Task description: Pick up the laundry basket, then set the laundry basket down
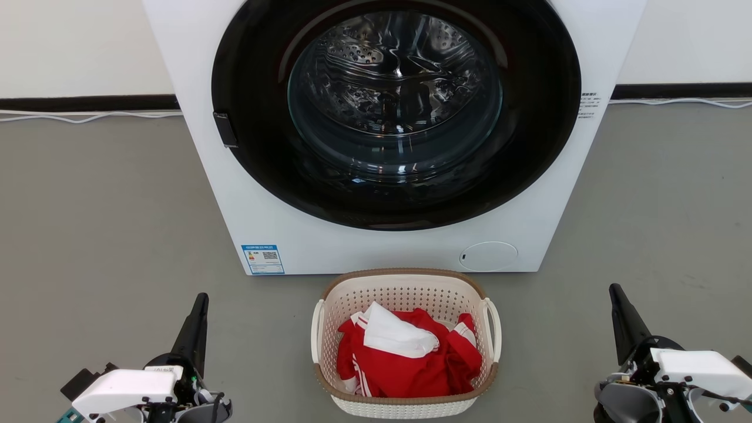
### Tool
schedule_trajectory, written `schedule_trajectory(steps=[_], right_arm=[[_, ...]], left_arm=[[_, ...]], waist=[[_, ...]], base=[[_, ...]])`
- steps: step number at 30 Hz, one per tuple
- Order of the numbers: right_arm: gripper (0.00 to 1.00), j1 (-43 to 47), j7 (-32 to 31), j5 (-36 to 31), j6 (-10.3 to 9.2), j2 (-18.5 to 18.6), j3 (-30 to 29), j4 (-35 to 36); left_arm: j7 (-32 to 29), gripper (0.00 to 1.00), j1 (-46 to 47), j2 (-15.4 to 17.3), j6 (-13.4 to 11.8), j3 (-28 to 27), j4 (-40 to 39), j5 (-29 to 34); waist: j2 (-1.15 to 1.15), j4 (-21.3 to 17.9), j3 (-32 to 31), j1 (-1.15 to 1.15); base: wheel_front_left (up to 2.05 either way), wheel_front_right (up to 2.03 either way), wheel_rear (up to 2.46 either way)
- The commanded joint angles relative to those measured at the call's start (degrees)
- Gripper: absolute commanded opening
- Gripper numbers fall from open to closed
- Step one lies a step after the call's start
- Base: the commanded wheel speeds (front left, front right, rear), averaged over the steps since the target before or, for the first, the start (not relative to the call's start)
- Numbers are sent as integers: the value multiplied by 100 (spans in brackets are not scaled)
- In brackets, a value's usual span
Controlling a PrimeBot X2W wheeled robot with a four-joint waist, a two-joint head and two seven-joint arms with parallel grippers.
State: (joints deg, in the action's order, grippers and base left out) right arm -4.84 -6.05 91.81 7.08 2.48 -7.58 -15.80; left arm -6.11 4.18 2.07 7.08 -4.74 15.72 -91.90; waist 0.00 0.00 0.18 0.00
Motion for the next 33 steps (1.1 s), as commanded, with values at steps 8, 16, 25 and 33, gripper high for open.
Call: schedule_trajectory(steps=[8, 16, 25, 33], right_arm=[[0, -134, -42, 38, 41, 40, 108, 178], [0, -134, -42, 38, 41, 40, 108, 178], [0, -134, -42, 38, 41, 40, 108, 178], [0, -134, -42, 38, 41, 40, 108, 178]], left_arm=[[-36, 0, 201, 81, 41, -176, -168, -29], [-36, 0, 201, 81, 41, -176, -168, -29], [-36, 0, 201, 81, 41, -176, -168, -29], [-36, 0, 201, 81, 41, -176, -168, -29]], waist=[[0, 0, 0, 0], [0, 0, 0, 0], [0, 0, 0, 0], [0, 0, 0, 0]], base=[[0, 0, 0], [0, 0, 0], [0, 0, 0], [0, 0, 0]])
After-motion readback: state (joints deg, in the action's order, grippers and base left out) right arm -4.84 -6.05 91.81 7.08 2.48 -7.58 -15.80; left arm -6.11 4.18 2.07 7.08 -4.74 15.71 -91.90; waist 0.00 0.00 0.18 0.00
